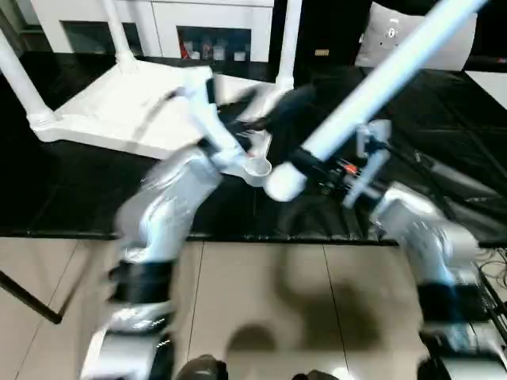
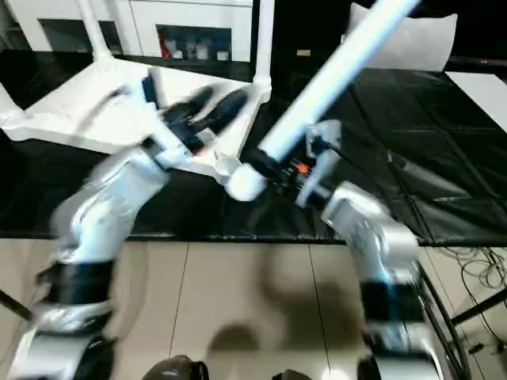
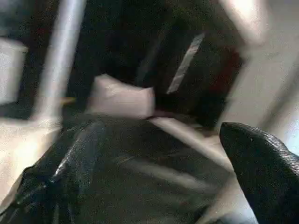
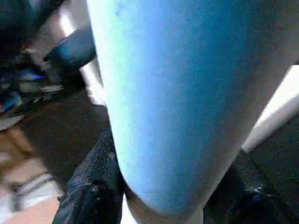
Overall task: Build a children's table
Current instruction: Move to table
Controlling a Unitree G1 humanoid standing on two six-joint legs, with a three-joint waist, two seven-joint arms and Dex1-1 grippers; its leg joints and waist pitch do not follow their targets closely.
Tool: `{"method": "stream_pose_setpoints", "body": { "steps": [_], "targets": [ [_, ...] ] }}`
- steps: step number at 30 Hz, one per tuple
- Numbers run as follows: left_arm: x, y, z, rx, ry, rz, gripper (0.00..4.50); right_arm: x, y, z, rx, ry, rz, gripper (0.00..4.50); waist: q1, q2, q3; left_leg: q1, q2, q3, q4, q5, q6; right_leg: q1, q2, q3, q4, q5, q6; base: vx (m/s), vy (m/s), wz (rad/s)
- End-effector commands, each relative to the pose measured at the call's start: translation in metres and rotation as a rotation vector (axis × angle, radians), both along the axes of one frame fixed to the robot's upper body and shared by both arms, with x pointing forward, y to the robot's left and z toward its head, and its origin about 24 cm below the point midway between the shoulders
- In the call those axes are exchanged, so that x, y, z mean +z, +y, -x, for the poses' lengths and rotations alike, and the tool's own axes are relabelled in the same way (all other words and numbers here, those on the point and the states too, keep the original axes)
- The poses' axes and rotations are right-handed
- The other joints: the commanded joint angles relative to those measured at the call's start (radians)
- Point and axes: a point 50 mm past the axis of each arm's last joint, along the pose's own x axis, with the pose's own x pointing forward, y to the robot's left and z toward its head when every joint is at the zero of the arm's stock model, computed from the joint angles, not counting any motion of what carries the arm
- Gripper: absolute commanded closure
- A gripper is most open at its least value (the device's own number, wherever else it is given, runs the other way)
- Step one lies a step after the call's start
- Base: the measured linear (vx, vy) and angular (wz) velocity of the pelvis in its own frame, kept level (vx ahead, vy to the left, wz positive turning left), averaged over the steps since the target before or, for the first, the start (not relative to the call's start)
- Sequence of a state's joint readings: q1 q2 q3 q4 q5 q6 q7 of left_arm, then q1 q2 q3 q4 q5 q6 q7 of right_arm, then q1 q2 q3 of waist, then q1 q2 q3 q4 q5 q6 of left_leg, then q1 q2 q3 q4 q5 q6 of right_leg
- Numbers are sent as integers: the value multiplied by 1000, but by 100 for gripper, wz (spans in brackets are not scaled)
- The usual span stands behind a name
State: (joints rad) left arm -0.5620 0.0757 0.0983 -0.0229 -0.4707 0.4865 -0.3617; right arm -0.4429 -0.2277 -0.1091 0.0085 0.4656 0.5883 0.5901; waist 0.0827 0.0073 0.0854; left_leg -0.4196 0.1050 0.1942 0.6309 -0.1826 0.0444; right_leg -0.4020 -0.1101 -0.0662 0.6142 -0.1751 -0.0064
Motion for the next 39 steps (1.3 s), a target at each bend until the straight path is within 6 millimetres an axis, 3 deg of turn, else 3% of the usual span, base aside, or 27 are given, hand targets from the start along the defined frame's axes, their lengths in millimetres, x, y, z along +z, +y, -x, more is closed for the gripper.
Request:
{"method": "stream_pose_setpoints", "body": {
  "steps": [1,3,4,7,8,11,13,16,19,21,22,24,25,28,31,33,39],
  "targets": [
    [4,8,2,85,-23,-25,0,7,-5,2,-68,-22,39,264,-6,-7,-81,46,122,-63,-109,-275,-93,30,-66,49,-64,-220,-148,0,0,0],
    [-12,33,7,268,-1,-224,0,2,-17,6,-261,13,139,264,-7,-3,-74,42,121,-64,-112,-275,-91,26,-64,51,-71,-225,-134,0,0,0],
    [-18,36,9,261,42,-227,0,0,-18,7,-283,29,143,264,-9,-3,-77,45,117,-62,-111,-265,-92,27,-62,51,-69,-225,-119,0,0,0],
    [-35,48,17,351,58,-341,0,-2,-20,13,-330,6,138,264,-9,-2,-75,47,116,-62,-111,-305,-99,25,-65,52,-75,-264,-127,0,0,0],
    [-38,49,19,364,53,-381,0,-1,-21,13,-355,-3,141,264,-9,-2,-75,47,117,-65,-114,-322,-102,22,-64,53,-77,-279,-108,0,0,0],
    [-51,55,25,415,71,-416,0,1,-24,15,-387,-4,123,264,-11,2,-73,47,119,-66,-119,-331,-109,20,-59,53,-76,-240,-110,0,0,0],
    [-48,56,31,464,42,-363,0,3,-29,17,-429,-4,139,264,-13,-4,-74,46,120,-66,-118,-334,-108,23,-64,53,-76,-230,-120,0,0,0],
    [-47,54,36,483,52,-317,0,3,-31,20,-452,0,140,264,-15,-4,-69,44,118,-65,-119,-341,-104,23,-64,54,-78,-240,-124,0,0,0],
    [-49,50,42,474,27,-370,0,4,-32,19,-531,-47,147,264,-21,-9,-70,41,116,-66,-117,-356,-102,22,-67,54,-83,-290,-110,0,0,0],
    [-49,49,42,474,17,-380,0,2,-30,19,-516,-13,116,264,-27,-6,-68,41,115,-68,-118,-370,-98,20,-64,55,-85,-312,-102,0,0,0],
    [-47,49,42,482,-4,-367,0,1,-30,19,-517,0,96,264,-29,0,-67,44,115,-70,-119,-389,-104,17,-62,55,-86,-321,-98,0,0,0],
    [-45,48,42,488,-18,-342,0,-2,-30,20,-517,22,82,264,-33,-2,-66,44,115,-72,-120,-415,-112,17,-62,55,-87,-324,-97,0,0,0],
    [-46,49,42,495,-6,-332,0,-4,-31,22,-528,1,124,264,-33,2,-65,44,116,-73,-122,-424,-124,15,-60,54,-87,-316,-94,0,0,0],
    [-53,55,42,559,54,-341,0,-10,-25,30,-465,7,131,264,-35,-6,-68,43,115,-70,-120,-411,-124,18,-61,55,-84,-289,-94,0,0,0],
    [-53,55,42,561,46,-343,0,-13,-23,32,-447,14,145,264,-33,-5,-69,40,115,-71,-118,-383,-107,21,-64,56,-85,-275,-98,0,0,0],
    [-53,54,42,555,45,-342,0,-12,-22,32,-451,3,148,264,-34,-2,-61,39,115,-71,-119,-391,-103,17,-65,57,-88,-298,-100,0,0,0],
    [-56,53,43,548,55,-343,0,-14,-19,35,-440,13,138,264,-40,-3,-61,43,116,-73,-121,-428,-112,12,-62,58,-91,-330,-87,0,0,0]
  ]
}}
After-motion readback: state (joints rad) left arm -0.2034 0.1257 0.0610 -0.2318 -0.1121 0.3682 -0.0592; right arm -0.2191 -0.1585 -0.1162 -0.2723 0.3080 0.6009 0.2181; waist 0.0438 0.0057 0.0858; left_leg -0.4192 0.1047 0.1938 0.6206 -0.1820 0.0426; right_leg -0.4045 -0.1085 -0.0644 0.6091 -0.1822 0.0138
